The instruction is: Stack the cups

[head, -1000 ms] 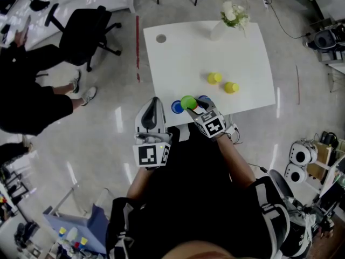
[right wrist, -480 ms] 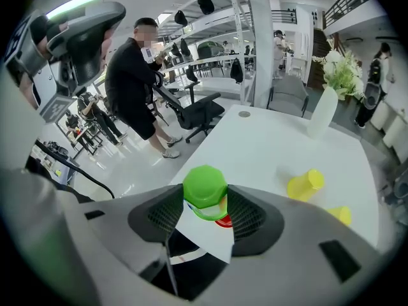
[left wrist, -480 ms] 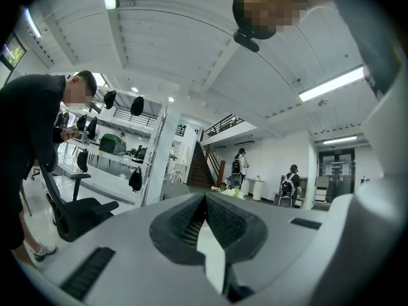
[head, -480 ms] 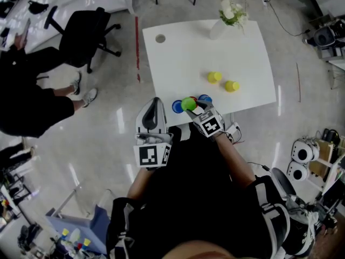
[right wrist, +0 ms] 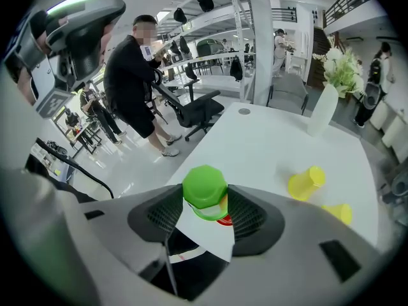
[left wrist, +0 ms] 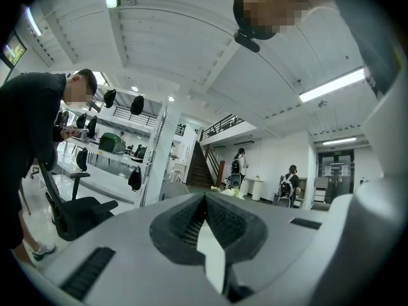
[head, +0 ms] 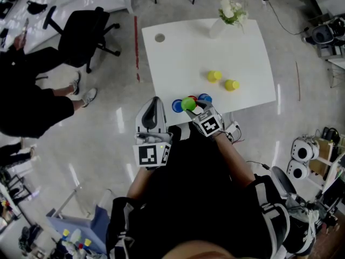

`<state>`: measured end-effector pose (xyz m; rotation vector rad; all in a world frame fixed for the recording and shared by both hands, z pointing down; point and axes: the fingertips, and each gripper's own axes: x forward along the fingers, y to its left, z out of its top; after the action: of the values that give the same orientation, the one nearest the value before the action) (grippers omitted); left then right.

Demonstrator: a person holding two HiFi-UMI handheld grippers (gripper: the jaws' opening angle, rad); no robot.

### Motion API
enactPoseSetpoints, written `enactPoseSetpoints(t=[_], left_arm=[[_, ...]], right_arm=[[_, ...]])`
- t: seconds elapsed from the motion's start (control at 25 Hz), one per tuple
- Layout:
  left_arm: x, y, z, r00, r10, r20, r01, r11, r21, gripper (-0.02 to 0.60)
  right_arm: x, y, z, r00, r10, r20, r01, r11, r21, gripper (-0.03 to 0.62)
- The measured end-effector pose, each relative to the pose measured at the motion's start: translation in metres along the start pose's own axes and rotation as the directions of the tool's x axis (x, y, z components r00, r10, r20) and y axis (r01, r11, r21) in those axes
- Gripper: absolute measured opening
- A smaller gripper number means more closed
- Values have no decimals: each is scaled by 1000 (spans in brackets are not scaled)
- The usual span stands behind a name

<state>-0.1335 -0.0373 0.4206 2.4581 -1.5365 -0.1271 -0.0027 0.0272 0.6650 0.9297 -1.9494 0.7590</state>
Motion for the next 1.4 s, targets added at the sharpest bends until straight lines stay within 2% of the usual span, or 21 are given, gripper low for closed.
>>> enactPoseSetpoints(t=[0.24,0.4,0.56,0.72,0.88,1.08,1.2,1.4], left_arm=[[-1,0,-2,1000,-7,-3,7,1000,-1,20],[-3,1,-2,1000,-19,-2,19,1000,-5,20],[-3,-1,-2,999,-43,-6,43,999,-16,20],[-3,-10,3,996,-84,6,84,996,-7,20],[2,-24,10,993,-117,32,116,993,31,20],[14,-55,8,988,-154,26,153,988,12,20],[21,-74,10,985,-167,37,166,986,29,19],[41,-110,4,983,-184,22,183,983,34,20]], right_arm=[[0,0,-2,1000,-1,1,1,1000,3,268],[-13,-1,16,994,-24,111,22,1000,22,279],[-44,-6,45,948,-89,306,68,995,78,279],[-77,-24,53,885,-200,421,138,975,173,272],[-108,-53,49,824,-320,469,214,940,265,262],[-134,-97,25,771,-438,463,284,886,366,256],[-146,-123,11,756,-476,448,305,863,402,255],[-155,-162,-11,759,-497,421,320,847,424,255]])
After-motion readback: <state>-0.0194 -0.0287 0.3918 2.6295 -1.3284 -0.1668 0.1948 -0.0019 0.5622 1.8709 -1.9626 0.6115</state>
